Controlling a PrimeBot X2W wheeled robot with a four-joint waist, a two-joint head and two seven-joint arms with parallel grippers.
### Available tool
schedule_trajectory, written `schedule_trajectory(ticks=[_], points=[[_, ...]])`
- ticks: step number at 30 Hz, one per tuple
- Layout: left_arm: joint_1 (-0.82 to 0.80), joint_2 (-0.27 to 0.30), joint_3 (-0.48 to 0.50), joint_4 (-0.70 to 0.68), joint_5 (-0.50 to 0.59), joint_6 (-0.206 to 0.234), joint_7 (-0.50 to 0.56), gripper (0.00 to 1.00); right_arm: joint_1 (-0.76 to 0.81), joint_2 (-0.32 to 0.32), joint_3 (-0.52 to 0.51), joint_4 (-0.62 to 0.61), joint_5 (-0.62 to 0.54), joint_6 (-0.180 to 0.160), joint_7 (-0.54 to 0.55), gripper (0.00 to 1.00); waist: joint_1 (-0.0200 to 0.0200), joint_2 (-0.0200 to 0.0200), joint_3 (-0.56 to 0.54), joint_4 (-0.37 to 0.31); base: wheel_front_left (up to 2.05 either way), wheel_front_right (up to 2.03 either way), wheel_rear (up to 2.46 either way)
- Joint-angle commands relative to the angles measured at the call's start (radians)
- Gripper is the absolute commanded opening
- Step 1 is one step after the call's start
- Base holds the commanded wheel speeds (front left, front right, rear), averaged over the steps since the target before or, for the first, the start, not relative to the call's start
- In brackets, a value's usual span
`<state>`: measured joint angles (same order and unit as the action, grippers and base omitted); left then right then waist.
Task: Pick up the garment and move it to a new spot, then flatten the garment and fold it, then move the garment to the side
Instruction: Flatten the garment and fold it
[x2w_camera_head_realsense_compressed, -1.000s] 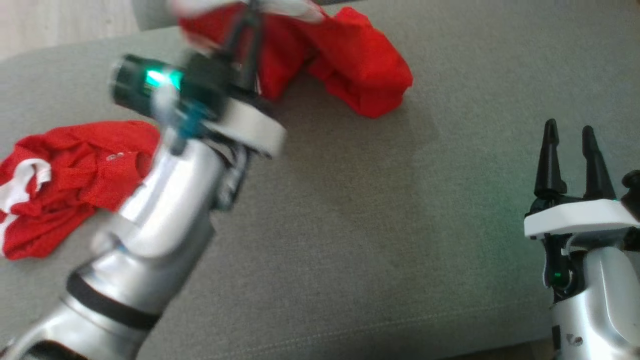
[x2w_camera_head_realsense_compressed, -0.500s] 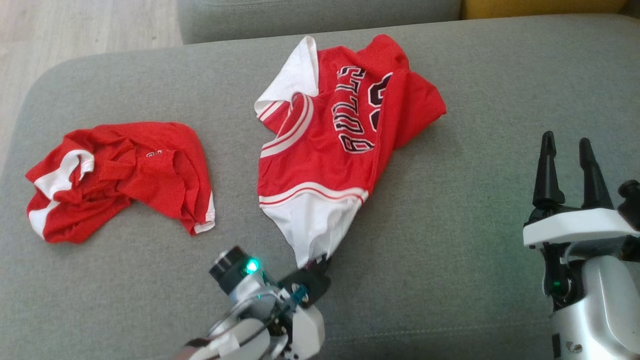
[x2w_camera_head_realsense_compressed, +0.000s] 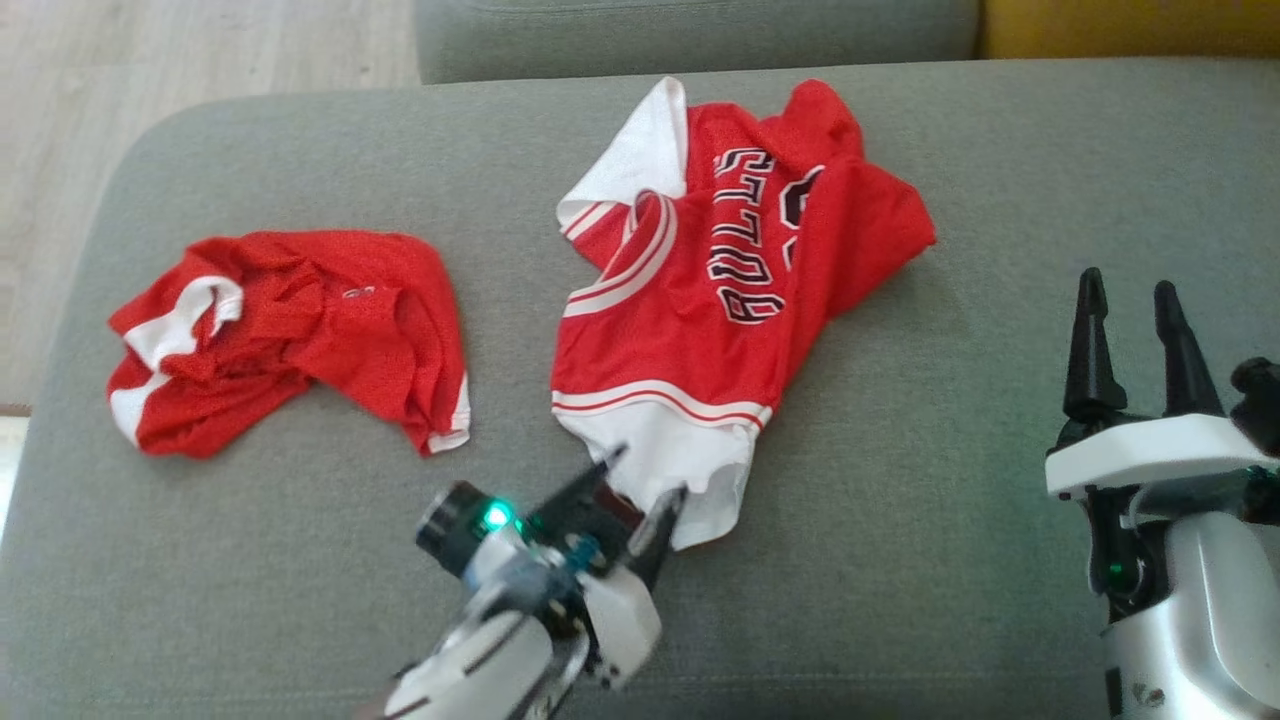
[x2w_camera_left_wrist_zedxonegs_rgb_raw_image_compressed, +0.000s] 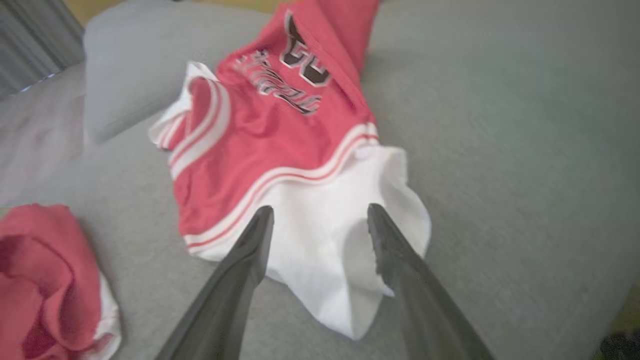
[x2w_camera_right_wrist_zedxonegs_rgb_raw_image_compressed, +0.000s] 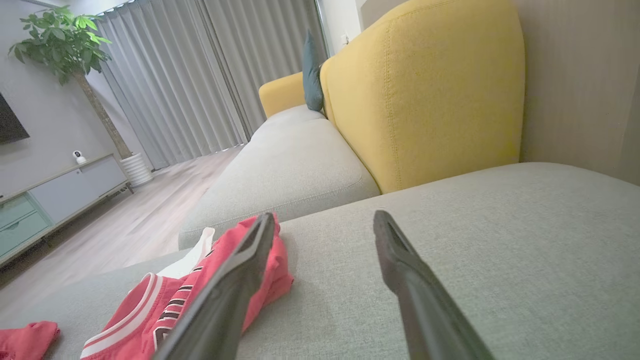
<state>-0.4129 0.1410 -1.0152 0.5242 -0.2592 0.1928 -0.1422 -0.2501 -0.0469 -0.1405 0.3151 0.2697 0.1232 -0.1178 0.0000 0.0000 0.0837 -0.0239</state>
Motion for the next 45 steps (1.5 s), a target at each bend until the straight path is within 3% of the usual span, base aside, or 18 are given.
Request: schedule_trajectory(ticks=[1, 6, 12, 27, 28, 30, 37, 45], points=[[-0.04, 0.0, 0.056, -0.038, -0.016, 0.018, -0.026, 1.0, -0.015, -0.003, 0.023, -0.034, -0.009, 0.008, 0.007, 1.0, 0.0, 0.0, 0.0, 0.014, 0.0, 0.0, 0.0], [-0.027, -0.013, 0.169, -0.132, -0.093, 0.071, -0.093, 1.0, -0.043, -0.003, 0.016, -0.015, -0.011, 0.008, 0.04, 1.0, 0.0, 0.0, 0.005, 0.057, 0.0, 0.0, 0.0], [0.013, -0.014, 0.26, -0.264, -0.128, 0.101, -0.117, 1.0, -0.152, -0.003, 0.005, 0.09, 0.001, 0.008, 0.111, 1.0, 0.0, 0.0, 0.046, 0.124, 0.0, 0.0, 0.0], [0.04, -0.044, 0.311, -0.313, -0.101, 0.073, -0.119, 1.0, -0.394, -0.011, -0.203, 0.427, -0.155, 0.008, 0.182, 1.0, 0.0, 0.0, 0.136, 0.251, 0.0, 0.0, 0.0], [0.043, -0.046, 0.315, -0.313, -0.098, 0.072, -0.119, 1.0, -0.402, -0.012, -0.212, 0.444, -0.166, 0.008, 0.179, 0.89, 0.0, 0.0, 0.136, 0.254, 0.0, 0.0, 0.0], [0.049, -0.049, 0.325, -0.313, -0.094, 0.068, -0.119, 1.0, -0.416, -0.014, -0.229, 0.47, -0.193, 0.008, 0.166, 0.0, 0.0, 0.0, 0.135, 0.255, 0.0, 0.0, 0.0], [0.064, -0.059, 0.352, -0.309, -0.078, 0.053, -0.119, 1.0, -0.44, -0.038, -0.222, 0.467, -0.339, 0.008, 0.068, 0.0, 0.0, 0.0, 0.109, 0.221, 0.0, 0.0, 0.0], [0.09, -0.072, 0.366, -0.3, -0.071, 0.032, -0.12, 1.0, -0.363, -0.126, -0.056, 0.333, -0.599, 0.008, 0.011, 0.0, 0.0, 0.0, 0.056, 0.164, 0.0, 0.0, 0.0]])
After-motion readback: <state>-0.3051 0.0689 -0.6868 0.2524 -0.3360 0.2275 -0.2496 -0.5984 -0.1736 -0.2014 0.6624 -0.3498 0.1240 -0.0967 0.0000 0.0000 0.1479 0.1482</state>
